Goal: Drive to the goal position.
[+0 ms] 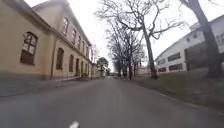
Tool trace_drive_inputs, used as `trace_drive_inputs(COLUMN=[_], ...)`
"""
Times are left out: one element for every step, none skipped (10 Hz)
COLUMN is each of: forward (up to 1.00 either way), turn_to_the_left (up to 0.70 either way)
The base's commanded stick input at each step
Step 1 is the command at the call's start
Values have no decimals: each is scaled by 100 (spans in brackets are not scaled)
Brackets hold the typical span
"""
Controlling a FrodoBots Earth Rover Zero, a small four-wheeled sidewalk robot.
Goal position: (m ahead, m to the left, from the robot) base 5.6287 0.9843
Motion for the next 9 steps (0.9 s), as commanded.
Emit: trace_drive_inputs(forward=[100, 100, 100, 100, 100, 100, 100, 100, 100], turn_to_the_left=[0, 0, 0, 0, 0, 0, 0, 0, 0])
